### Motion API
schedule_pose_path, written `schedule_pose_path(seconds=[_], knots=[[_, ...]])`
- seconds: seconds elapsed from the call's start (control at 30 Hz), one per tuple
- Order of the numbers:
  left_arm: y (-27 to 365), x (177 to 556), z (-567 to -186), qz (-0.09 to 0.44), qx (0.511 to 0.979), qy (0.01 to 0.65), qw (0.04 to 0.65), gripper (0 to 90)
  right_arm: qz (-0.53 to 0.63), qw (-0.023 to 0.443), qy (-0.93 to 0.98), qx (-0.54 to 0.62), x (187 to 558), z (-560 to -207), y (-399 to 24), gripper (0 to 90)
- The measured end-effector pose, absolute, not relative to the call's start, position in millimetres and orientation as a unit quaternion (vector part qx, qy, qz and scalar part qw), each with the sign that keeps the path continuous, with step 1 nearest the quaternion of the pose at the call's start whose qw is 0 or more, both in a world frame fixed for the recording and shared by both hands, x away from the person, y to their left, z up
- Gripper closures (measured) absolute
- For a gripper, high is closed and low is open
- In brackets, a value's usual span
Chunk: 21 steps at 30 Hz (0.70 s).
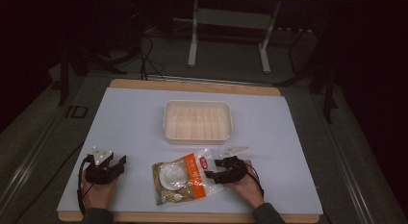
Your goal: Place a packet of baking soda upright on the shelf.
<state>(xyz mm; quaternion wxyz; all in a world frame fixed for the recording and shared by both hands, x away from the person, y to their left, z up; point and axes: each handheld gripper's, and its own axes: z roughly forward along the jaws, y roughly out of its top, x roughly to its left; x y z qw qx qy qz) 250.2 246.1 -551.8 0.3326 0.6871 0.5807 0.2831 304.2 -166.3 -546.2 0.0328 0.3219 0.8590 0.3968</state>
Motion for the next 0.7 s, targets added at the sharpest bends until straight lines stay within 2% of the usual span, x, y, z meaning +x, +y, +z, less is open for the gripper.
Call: schedule_pose_path(seconds=[0.4,0.6,0.63,0.7], knots=[[245.6,250.2,-551.8,0.284,0.687,0.580,0.333,49.2,0.406,0.006,0.856,0.320,303.3,-546.4,-162.8,40.5],[245.3,250.3,-551.7,0.285,0.688,0.579,0.331,49.1,0.410,-0.004,0.855,0.316,303.1,-545.9,-162.3,44.1],[245.2,250.1,-551.6,0.286,0.689,0.578,0.331,49.1,0.419,-0.019,0.851,0.315,303.2,-545.1,-162.4,47.5],[245.1,250.1,-551.6,0.286,0.688,0.579,0.331,49.1,0.421,-0.026,0.851,0.314,302.6,-545.0,-161.5,48.0]])
